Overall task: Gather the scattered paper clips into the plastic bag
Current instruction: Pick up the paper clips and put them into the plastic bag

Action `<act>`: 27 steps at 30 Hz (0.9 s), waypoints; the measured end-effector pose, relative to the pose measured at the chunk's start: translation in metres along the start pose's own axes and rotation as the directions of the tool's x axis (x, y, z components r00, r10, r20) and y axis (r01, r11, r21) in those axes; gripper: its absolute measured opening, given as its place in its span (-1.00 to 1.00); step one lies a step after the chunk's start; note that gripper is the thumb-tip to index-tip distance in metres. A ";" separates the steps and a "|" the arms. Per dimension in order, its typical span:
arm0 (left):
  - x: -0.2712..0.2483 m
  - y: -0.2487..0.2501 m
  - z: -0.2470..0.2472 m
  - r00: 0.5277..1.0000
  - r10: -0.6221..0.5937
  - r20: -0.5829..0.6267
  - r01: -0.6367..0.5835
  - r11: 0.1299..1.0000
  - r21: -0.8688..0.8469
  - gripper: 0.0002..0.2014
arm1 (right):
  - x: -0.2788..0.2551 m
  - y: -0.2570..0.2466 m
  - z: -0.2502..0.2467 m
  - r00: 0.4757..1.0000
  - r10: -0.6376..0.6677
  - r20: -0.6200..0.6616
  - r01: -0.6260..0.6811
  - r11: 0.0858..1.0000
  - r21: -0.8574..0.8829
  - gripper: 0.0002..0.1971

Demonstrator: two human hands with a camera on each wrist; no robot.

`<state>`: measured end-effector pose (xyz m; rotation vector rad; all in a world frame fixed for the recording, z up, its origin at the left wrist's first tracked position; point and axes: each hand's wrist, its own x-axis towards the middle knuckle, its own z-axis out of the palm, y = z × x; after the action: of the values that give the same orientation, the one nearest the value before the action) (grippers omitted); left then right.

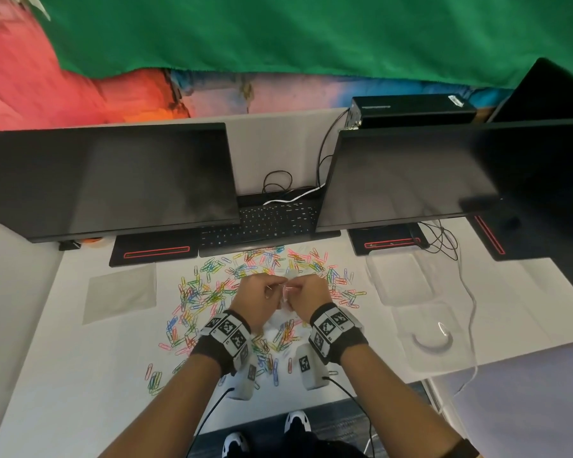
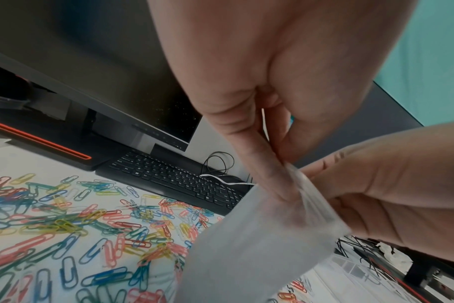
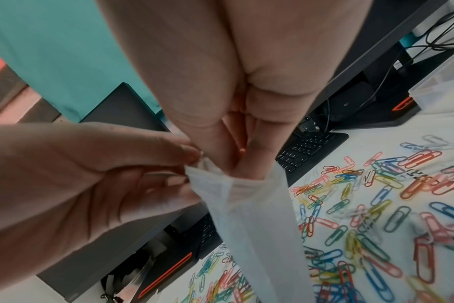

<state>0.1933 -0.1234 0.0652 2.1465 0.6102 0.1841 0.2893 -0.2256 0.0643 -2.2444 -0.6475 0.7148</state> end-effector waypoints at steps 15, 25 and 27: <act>0.004 -0.010 -0.011 0.996 -0.055 -0.075 0.053 0.998 -0.023 -0.74 | -0.014 0.039 -0.029 0.988 0.101 0.112 -0.146 0.828 0.541 -0.84; -0.001 -0.012 -0.020 0.991 -0.076 -0.111 0.072 0.997 -0.040 -0.74 | -0.060 0.163 0.023 0.926 0.357 0.120 -0.314 0.907 -0.280 0.14; -0.003 -0.015 -0.021 0.991 -0.066 -0.113 0.063 0.997 -0.035 -0.74 | -0.054 0.160 0.033 0.945 0.326 0.020 -0.322 0.941 -0.106 0.01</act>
<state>0.1783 -0.1022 0.0661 2.0935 0.7373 0.2808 0.2677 -0.3463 -0.0562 -2.4683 -0.3376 0.9036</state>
